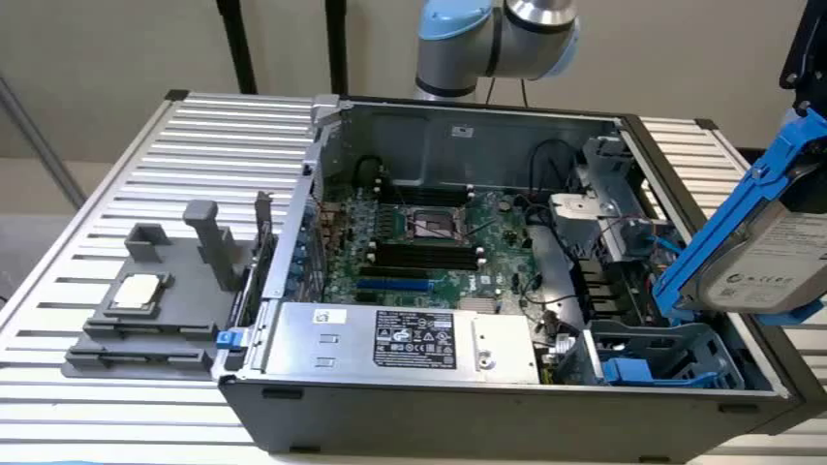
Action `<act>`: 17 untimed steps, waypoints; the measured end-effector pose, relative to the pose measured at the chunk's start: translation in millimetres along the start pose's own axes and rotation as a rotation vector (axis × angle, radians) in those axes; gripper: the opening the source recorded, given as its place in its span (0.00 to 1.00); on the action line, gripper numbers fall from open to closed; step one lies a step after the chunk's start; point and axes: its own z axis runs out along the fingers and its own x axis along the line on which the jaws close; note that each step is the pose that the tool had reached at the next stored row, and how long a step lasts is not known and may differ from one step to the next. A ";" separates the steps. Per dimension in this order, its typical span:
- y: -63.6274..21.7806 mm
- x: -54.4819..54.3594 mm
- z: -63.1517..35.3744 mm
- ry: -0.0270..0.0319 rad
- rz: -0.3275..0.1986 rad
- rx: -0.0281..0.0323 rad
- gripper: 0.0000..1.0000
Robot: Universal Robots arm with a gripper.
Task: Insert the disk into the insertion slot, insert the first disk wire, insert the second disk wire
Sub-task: 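Insert the disk into the insertion slot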
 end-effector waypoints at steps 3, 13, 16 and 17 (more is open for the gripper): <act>0.0 0.0 0.0 0.0000 0.000 0.0000 0.33; 0.0 0.0 0.0 0.0003 0.000 0.0000 0.33; 3.7 0.0 0.9 0.0006 0.000 0.0003 0.33; 6.1 0.1 2.0 0.0004 0.000 0.0003 0.33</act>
